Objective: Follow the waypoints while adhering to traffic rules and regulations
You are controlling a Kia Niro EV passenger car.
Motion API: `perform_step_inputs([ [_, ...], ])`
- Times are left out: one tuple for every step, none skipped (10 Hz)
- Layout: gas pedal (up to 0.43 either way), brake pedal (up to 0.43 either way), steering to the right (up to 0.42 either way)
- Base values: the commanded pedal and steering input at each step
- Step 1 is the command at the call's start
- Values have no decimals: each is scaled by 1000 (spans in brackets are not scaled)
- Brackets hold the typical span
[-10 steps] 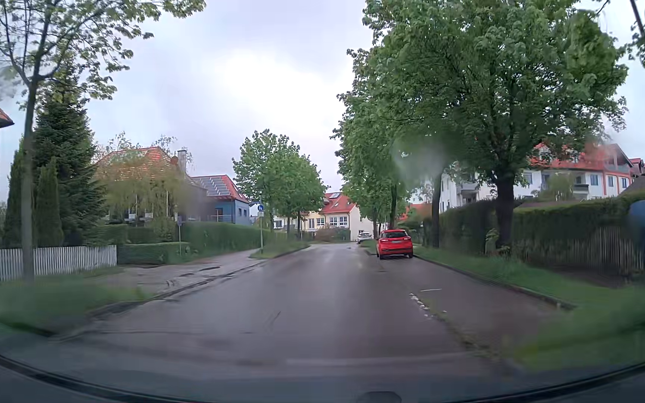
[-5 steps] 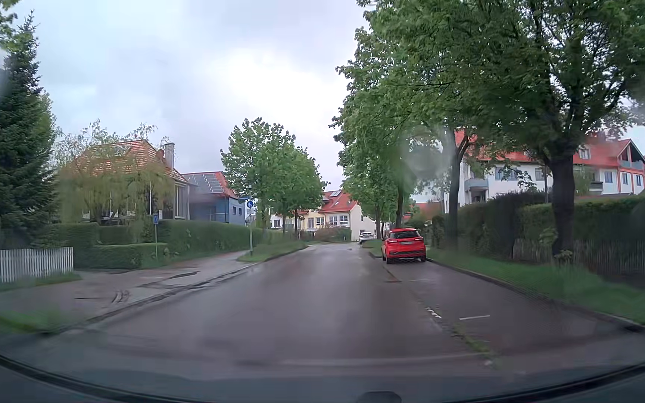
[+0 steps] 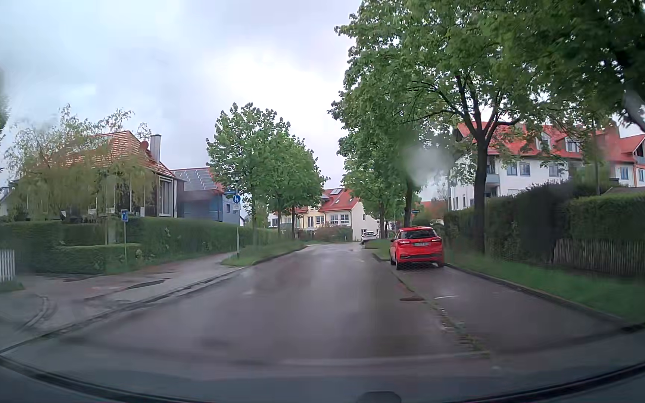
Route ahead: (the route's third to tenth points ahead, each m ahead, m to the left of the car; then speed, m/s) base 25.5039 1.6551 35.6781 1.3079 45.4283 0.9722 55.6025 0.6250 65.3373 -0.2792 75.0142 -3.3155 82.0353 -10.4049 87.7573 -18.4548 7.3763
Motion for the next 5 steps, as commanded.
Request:
perform_step_inputs([
  [118, 0, -3],
  [118, 0, -3],
  [118, 0, -3],
  [118, 0, -3],
  [118, 0, -3],
])
